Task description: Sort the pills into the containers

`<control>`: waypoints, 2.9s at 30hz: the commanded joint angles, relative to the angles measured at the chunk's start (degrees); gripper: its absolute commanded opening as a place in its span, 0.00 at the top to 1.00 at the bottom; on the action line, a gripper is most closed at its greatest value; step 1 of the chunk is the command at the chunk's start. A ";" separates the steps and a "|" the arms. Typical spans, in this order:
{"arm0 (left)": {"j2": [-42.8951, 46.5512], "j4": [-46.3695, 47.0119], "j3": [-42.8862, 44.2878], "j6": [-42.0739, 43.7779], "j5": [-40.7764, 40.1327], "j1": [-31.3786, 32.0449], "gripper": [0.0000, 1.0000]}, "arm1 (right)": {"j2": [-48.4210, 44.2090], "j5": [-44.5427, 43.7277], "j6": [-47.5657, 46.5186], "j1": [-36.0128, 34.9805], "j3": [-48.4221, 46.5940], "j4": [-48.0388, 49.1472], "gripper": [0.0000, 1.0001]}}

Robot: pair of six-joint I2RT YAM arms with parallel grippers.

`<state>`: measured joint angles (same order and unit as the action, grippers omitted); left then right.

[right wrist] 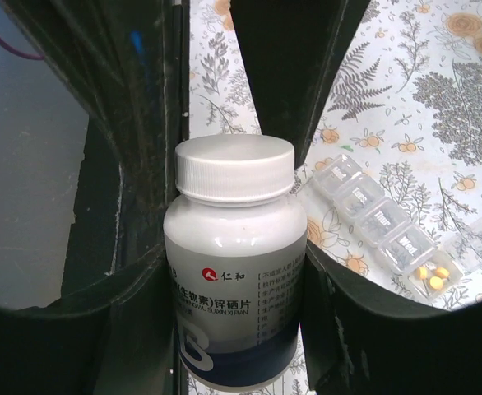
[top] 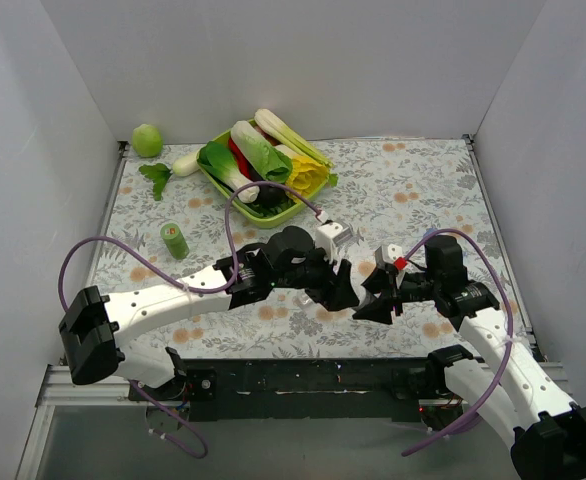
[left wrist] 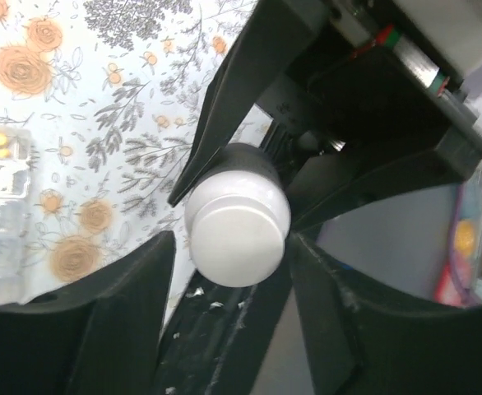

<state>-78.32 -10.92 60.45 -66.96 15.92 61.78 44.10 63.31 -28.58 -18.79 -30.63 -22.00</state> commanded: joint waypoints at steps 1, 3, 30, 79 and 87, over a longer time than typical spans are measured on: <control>2.99 -1.93 1.61 9.40 -2.73 1.33 0.34 | -1.55 4.72 3.09 -0.02 0.04 4.25 0.98; 7.38 0.10 0.65 5.82 -6.75 1.33 0.05 | -1.91 4.37 2.83 0.06 0.31 4.33 0.98; -0.78 -8.42 6.00 -13.02 3.50 -1.13 0.37 | -1.03 3.40 2.56 -0.02 0.22 4.60 0.97; 2.83 -6.13 2.48 -18.55 2.62 -3.07 0.12 | -1.12 4.46 2.56 -0.02 0.49 4.86 0.97; -0.78 -6.31 5.21 -18.47 3.50 -2.98 0.27 | -1.21 4.19 2.56 0.06 0.57 4.77 0.98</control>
<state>-79.53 -16.82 61.80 -84.14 18.33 58.85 43.22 66.00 -26.48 -18.81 -29.34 -19.20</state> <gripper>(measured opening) 0.748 0.601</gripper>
